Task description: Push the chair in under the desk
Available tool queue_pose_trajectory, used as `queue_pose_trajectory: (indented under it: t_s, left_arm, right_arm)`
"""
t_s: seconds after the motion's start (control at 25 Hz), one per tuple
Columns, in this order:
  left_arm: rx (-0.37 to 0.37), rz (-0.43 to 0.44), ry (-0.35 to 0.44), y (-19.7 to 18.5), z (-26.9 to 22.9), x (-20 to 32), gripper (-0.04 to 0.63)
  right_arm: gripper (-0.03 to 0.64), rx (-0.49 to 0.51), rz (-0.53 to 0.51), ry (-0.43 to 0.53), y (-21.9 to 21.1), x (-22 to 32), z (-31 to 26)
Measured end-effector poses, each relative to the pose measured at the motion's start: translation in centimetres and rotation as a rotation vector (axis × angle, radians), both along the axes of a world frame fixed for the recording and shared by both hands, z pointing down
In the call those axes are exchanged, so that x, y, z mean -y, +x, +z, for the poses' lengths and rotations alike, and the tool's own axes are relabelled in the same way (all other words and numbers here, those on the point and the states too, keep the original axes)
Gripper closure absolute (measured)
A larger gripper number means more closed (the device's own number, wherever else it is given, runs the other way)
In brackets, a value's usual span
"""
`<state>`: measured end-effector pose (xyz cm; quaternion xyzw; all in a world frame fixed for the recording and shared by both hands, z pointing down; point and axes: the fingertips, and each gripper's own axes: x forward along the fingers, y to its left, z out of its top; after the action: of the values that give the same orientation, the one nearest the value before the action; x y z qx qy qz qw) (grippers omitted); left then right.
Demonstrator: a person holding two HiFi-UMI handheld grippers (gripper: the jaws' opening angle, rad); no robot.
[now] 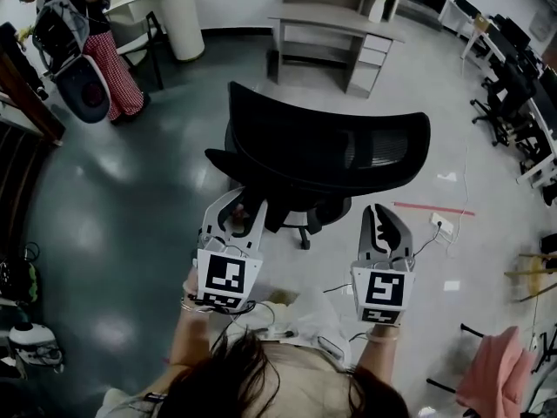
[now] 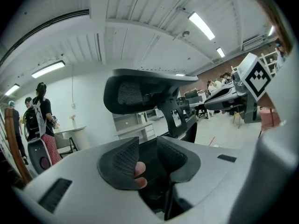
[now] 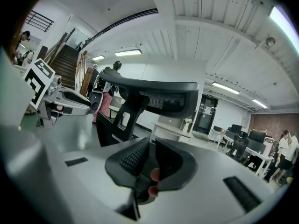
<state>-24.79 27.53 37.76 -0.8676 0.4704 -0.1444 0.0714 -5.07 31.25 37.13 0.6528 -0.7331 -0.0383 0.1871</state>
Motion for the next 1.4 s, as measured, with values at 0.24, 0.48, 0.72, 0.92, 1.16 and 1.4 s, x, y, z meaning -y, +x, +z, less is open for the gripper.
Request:
queue_pose_trajectory:
  t_s: [0.24,0.48,0.72,0.92,1.16,1.4]
  left_arm:
    - [0.029,0.005,-0.008,0.0,0.8,1.3,0.482]
    - [0.107,-0.008,-0.009,-0.1,1.7,2.6,0.465]
    - [0.219,-0.017,0.009,0.3,2.6,4.4,0.443]
    - [0.355,-0.056,0.042,0.4,3.7,6.0,0.412]
    - [0.469,-0.065,0.02,0.6,5.3,7.0,0.39]
    - [0.526,-0.092,0.018,0.6,5.9,8.4,0.383]
  right_arm:
    - [0.561,-0.085,0.008,-0.038,-0.1,1.0,1.3]
    - [0.499,-0.141,-0.023,-0.06,-0.4,3.1,2.4]
    - [0.459,-0.211,-0.049,-0.086,0.0,4.8,3.5]
    - [0.416,-0.291,-0.059,-0.124,1.0,6.3,4.9]
    - [0.388,-0.34,-0.079,-0.154,1.2,7.4,6.3]
    - [0.374,-0.421,-0.083,-0.167,1.5,8.6,7.0]
